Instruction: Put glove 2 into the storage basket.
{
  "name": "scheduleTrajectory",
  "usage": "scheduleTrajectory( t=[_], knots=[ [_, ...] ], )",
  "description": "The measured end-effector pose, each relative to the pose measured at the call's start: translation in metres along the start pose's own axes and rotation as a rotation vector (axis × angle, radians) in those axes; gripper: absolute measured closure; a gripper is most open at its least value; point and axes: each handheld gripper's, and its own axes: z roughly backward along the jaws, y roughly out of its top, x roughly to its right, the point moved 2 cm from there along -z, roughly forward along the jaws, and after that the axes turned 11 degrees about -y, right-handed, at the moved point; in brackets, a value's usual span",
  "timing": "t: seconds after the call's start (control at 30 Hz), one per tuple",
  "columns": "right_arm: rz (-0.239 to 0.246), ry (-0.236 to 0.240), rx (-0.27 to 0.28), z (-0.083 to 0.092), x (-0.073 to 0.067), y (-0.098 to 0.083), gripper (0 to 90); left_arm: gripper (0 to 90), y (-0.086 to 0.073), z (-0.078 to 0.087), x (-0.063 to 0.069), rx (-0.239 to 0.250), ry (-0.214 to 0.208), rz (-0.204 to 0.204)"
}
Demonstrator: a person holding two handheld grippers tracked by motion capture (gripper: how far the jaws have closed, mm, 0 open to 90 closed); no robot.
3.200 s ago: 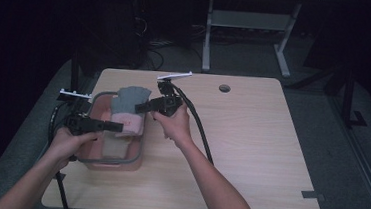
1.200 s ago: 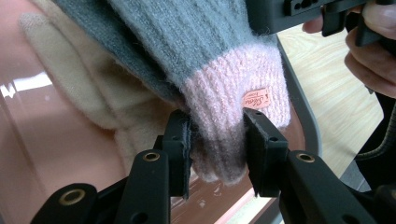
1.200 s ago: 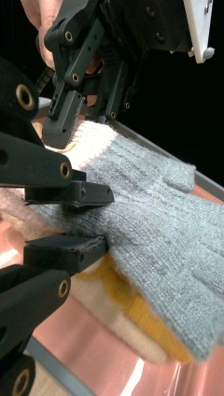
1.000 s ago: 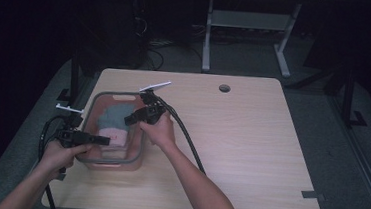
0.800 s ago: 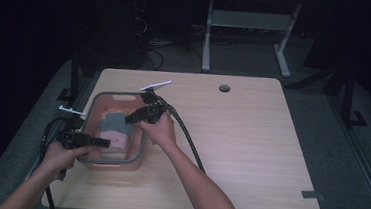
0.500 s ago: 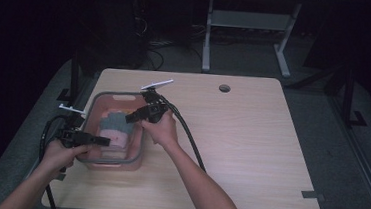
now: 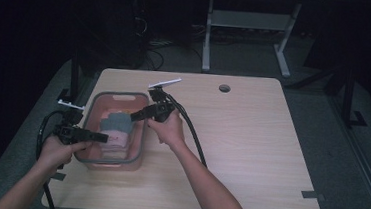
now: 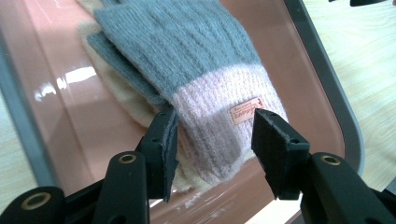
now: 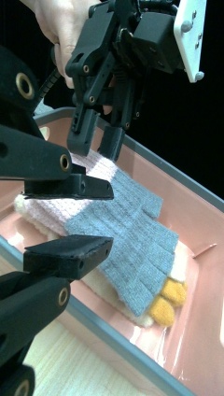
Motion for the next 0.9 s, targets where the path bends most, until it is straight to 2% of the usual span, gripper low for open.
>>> scheduleTrajectory(
  t=[0.3, 0.4, 0.47, 0.6, 0.7, 0.73, 0.9],
  knots=[
    [0.011, 0.017, 0.010, 0.011, 0.001, -0.002, 67.5, 51.7, 0.005, 0.008, 0.005, 0.018, 0.019, -0.029],
    [0.004, 0.019, 0.012, 0.017, 0.003, -0.002, 66.1, 51.7, 0.009, 0.011, 0.010, 0.040, 0.034, -0.050],
    [0.004, 0.023, 0.021, 0.022, 0.006, -0.003, 65.4, 51.7, 0.011, 0.012, 0.012, 0.052, 0.030, -0.049],
    [-0.016, 0.025, 0.026, 0.031, 0.013, -0.007, 64.1, 51.1, 0.017, 0.013, 0.019, 0.079, -0.001, -0.057],
    [-0.022, 0.022, 0.030, 0.035, 0.017, -0.009, 63.0, 48.9, 0.019, 0.011, 0.022, 0.073, -0.025, -0.062],
    [-0.023, 0.011, 0.034, 0.039, 0.021, -0.011, 62.6, 48.8, 0.020, 0.009, 0.026, 0.067, -0.040, -0.080],
    [-0.032, 0.009, 0.036, 0.044, 0.026, -0.015, 62.0, 47.5, 0.021, 0.004, 0.032, 0.060, -0.062, -0.091]
  ],
)
